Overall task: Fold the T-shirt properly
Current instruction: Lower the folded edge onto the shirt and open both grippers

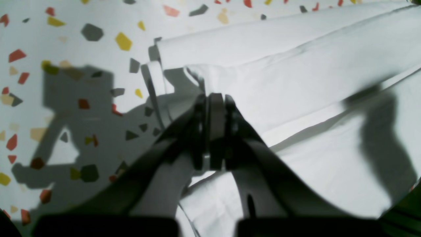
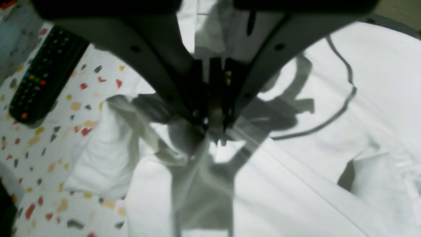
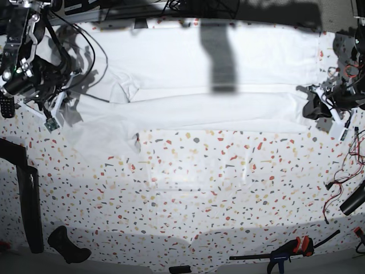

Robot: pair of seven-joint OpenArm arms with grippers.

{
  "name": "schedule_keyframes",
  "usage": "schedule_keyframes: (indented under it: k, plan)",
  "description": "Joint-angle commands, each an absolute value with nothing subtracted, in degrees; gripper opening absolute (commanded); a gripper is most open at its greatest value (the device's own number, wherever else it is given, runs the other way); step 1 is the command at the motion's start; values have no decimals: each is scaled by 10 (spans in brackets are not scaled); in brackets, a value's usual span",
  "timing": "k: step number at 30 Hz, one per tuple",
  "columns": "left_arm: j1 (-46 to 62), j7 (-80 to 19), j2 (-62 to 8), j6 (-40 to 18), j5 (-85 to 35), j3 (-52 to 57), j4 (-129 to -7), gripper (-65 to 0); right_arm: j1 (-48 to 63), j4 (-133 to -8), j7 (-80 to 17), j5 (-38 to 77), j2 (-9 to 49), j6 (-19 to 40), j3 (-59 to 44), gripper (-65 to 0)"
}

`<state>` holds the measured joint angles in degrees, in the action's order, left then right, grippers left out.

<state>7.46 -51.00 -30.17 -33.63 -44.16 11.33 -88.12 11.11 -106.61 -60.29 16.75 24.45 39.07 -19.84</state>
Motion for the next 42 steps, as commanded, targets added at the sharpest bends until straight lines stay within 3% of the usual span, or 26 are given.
schedule_keyframes:
  k: [1, 14, 17, 19, 27, 38, 42]
  plan:
    - [68, -497, -313, -339, -441, 120, -890, -650, 108, -1076, -601, 167, 252, 390, -203, -650]
    - [68, -500, -313, -339, -435, 120, -890, -650, 110, -1076, -606, 167, 250, 390, -203, -637]
    - [68, -522, -313, -339, -435, 120, -890, -451, 110, -1075, -604, 167, 241, 390, -202, -452]
    - [68, -545, -313, -339, -435, 120, -890, -397, 110, -1075, -604, 167, 234, 390, -203, -394]
    - [67, -555, -315, -339, -435, 120, -905, -396, 113, -1077, -632, 205, 225, 390, -203, -391]
    - [67, -513, -315, -338, -435, 120, -1029, -396, 116, -1132, -641, 278, 225, 390, -203, -391]
    - [67, -473, -314, -338, -435, 120, -1050, -396, 111, -1151, -598, 299, 225, 390, -203, -391]
